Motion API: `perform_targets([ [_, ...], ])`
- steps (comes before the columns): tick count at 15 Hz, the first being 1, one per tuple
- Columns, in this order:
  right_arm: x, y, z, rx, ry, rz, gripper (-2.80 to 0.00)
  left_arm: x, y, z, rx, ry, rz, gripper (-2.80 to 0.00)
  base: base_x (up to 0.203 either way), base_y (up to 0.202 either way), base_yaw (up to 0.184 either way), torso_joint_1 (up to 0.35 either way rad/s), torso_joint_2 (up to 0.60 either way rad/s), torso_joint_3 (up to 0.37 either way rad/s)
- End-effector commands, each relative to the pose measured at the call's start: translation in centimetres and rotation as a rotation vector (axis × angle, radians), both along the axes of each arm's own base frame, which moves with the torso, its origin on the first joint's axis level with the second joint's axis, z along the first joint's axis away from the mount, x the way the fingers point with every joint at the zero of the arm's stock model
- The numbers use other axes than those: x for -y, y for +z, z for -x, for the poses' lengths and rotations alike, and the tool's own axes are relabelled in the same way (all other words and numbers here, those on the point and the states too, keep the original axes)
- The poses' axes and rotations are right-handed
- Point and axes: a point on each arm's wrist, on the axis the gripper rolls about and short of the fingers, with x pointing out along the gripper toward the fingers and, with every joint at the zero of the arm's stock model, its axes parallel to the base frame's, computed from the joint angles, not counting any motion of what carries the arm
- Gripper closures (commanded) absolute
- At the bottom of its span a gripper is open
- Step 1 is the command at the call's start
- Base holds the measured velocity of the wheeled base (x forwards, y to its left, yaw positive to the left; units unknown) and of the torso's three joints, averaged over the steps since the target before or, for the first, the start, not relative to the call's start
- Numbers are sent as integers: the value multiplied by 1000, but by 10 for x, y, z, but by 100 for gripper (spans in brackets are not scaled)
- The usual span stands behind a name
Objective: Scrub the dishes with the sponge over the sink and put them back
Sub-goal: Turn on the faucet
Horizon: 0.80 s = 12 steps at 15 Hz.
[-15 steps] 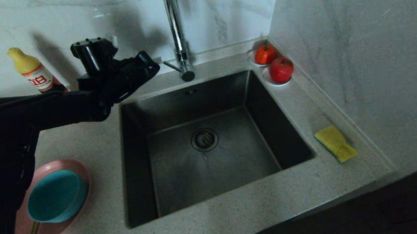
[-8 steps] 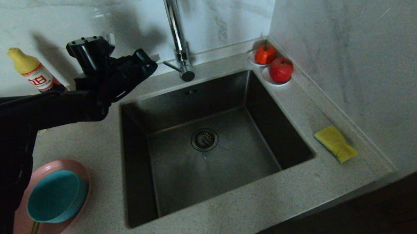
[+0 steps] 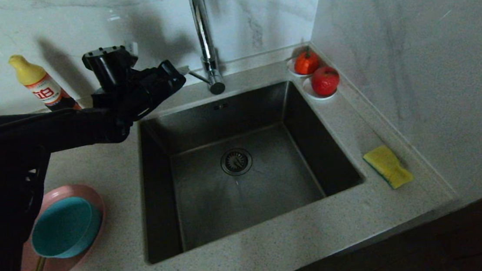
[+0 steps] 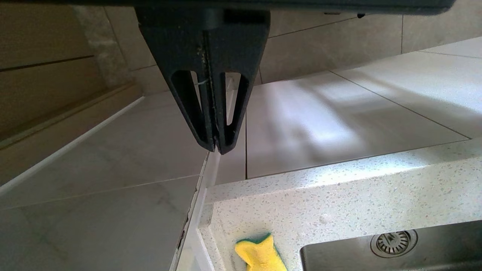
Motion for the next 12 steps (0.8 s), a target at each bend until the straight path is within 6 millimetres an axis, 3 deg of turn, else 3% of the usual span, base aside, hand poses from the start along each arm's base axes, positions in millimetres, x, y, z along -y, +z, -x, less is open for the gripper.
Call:
perform_targets([
  [1,0,0,0,1,0,0,0,4,-7,-3,-15,-10,0,0,0,0,0,0,0,0],
  [5,0,0,0,1,1,1,0,14,-12,-3,-22,-25,-2,0,0,0,0,0,0,0],
  [12,0,0,0,1,0,0,0,15,-9,-1,-18,-27,-2,0,0,0,0,0,0,0],
])
